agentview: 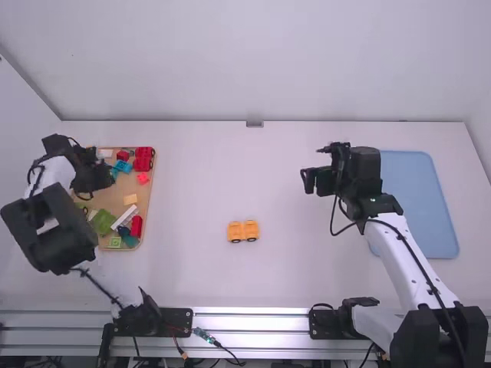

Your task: Assemble lego blocks to make yellow taxi

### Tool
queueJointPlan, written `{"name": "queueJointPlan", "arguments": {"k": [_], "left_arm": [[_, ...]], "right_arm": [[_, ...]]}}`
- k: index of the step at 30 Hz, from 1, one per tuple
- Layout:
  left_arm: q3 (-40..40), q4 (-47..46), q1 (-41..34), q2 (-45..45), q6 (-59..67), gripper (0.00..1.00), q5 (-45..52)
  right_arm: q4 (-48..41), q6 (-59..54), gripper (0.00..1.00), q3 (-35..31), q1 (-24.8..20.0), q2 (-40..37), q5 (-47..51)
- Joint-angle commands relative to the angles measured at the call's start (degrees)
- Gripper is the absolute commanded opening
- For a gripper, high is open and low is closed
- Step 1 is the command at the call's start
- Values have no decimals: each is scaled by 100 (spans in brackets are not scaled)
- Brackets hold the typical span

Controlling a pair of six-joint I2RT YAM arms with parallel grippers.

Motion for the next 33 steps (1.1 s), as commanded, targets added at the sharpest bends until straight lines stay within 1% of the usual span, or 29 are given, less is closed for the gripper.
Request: {"name": "queueJointPlan", "arguments": {"k": [1,5,6,9,12,13,15,17,19,20,21,22,24,28,30,33], "left_arm": [[-334,68,-170,-745,425,2,1189],[-973,444,-549,-1553,558,2,1749],[-1193,586,-721,-1798,556,2,1829],[-1777,969,-1246,-2406,726,2,2208],[-2472,1587,-1991,-3090,993,2,3224],[-2632,1747,-2177,-3252,1006,2,3427],[-2924,2103,-2514,-3531,879,2,3823],[-3268,2689,-2931,-3798,637,2,4339],[-3467,3121,-3174,-3899,497,2,4594],[-3641,3646,-3379,-3920,156,2,4793],[-3731,3956,-3475,-3920,-84,2,4872],[-3783,4153,-3523,-3914,-240,2,4916],[-3976,4896,-3687,-3851,-753,2,5075],[-4155,5961,-3864,-3534,-1427,2,5421],[-4197,6496,-3969,-3306,-1759,2,5528],[-4197,7030,-4113,-3007,-2095,2,5525]], "right_arm": [[138,-153,99,129,9,-26,-737],[531,-348,99,129,7,-26,-1794],[645,-444,99,129,7,-24,-2177],[949,-459,99,129,9,42,-2894],[1432,-452,99,129,9,321,-3814],[1582,-457,99,129,7,435,-4140],[1867,-413,99,129,7,647,-4649],[2415,-131,99,129,7,988,-5294],[2868,114,99,129,7,1224,-5698],[3386,382,99,129,20,1467,-6131],[3713,542,99,129,31,1609,-6391],[3915,638,99,129,46,1692,-6529],[4852,1108,99,129,142,2013,-6972],[5987,1799,99,129,330,2278,-7001],[6314,1926,99,129,448,2310,-7044],[6430,1969,99,131,590,2308,-7023]]}}
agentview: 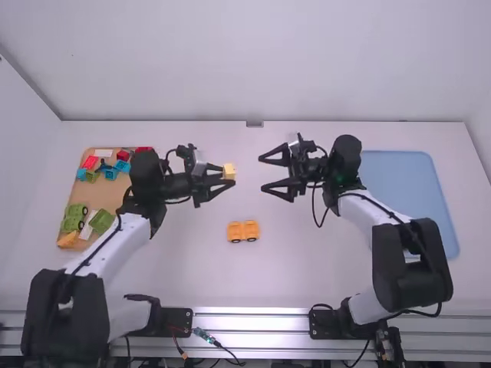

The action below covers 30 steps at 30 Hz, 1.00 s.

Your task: Assemble lego blocks to make yellow taxi

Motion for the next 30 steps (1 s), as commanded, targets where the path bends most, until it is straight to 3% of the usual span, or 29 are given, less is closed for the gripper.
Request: {"name": "queueJointPlan", "arguments": {"k": [1,3,6,14,22,26,30], "left_arm": [[-55,381,-173,311,-668,2,262],[-55,800,-251,519,-847,2,278],[-55,1476,-387,781,-968,2,522],[-55,2422,-673,1122,-1894,2,446],[-55,2643,-765,1128,-1977,2,350],[-55,2711,-772,1131,-2032,2,352],[-61,2715,-837,1131,-1995,2,348]], "right_arm": [[55,319,100,133,138,35,-151],[57,483,99,153,188,35,-107],[55,632,91,234,240,35,-114],[136,595,91,273,282,35,-105],[122,490,77,275,326,35,-107],[122,490,74,273,326,35,-105],[122,492,64,278,341,35,-37]]}}
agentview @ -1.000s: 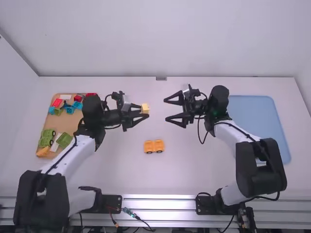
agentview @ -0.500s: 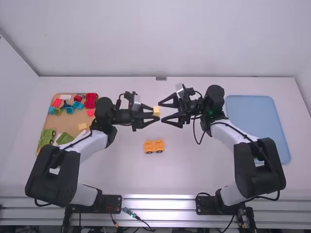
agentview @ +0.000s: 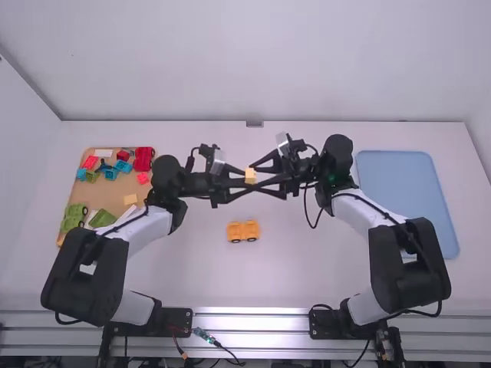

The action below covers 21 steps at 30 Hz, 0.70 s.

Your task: Assemble lego blocks to make yellow taxi

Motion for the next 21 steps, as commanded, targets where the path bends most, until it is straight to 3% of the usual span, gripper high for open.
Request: {"name": "queueJointPlan", "arguments": {"k": [1,6,21], "left_arm": [[-55,40,-72,20,-8,2,26],[-57,40,-76,20,1,2,26],[-103,-2,-76,20,38,2,24]], "right_arm": [[22,9,62,155,37,35,52],[24,4,59,155,92,35,50],[26,4,34,155,98,35,50]]}}
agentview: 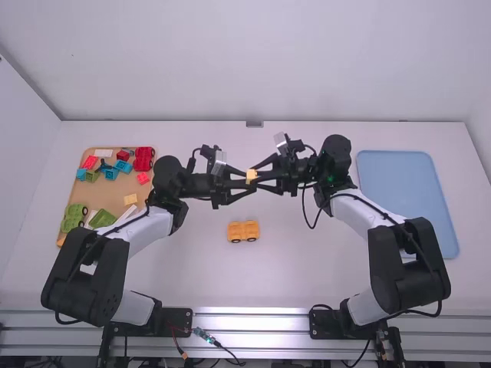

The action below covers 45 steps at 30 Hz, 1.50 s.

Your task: Assemble lego blocks to make yellow taxi

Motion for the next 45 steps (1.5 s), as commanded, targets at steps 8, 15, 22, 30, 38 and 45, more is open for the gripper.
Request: {"name": "queueJointPlan", "arguments": {"k": [8,15,22,30,38,45], "left_arm": [[-87,46,-42,20,34,12,-70],[-90,44,-35,18,138,99,-68],[-90,20,101,18,392,99,645],[-74,-974,857,18,604,99,776],[-74,-1591,1357,18,873,99,776],[-74,-1584,1346,18,888,99,634]], "right_arm": [[17,20,25,151,11,35,-37],[22,17,20,153,7,35,-39],[11,55,13,216,-214,31,-232],[11,275,13,404,-846,31,-472],[-334,140,13,404,-1611,31,428],[-1589,-551,12,407,-1930,29,890]]}}
